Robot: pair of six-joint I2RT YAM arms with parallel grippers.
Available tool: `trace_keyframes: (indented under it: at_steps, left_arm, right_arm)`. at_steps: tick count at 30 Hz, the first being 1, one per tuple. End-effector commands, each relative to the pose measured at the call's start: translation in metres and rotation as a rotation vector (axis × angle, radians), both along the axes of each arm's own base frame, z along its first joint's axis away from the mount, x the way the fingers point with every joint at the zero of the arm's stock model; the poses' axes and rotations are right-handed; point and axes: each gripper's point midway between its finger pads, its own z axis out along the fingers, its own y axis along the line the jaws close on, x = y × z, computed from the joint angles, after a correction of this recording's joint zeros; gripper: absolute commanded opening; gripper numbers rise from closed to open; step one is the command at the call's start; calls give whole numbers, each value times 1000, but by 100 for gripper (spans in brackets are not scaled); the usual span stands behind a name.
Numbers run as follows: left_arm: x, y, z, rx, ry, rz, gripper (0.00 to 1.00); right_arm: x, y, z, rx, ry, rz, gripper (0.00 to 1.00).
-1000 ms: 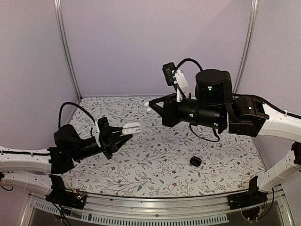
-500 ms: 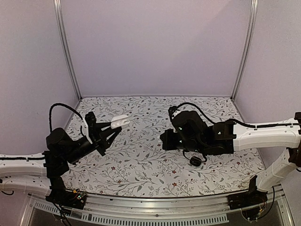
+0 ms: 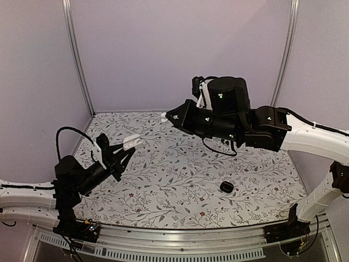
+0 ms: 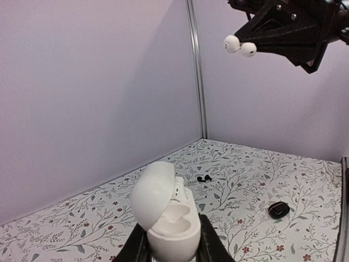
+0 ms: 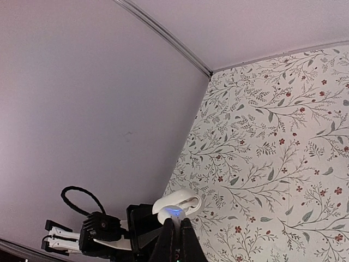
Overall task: Insert the wireless bluetooth earbuds into the charging case
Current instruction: Insert the left earbud into the left side groove of the charging case.
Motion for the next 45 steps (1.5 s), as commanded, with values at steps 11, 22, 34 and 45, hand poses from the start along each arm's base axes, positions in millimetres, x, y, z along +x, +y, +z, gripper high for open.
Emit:
trace_keyframes:
  at_steps: [11,22,34,45]
  left_arm:
    - [18,16,14,29,-164,173,0]
    - [20,20,24,36,-220,216,0]
    - [24,12,25,46,-234,213,0]
    - [24,12,29,33,-240,216,0]
  right_arm:
    - [-9,39,-18,-23,148,102,0]
    - [-20,71,-35,-15,314,176,0]
    - [-6,78,-43,1,365,94,0]
    - [-3,87,-56,8,418,77,0]
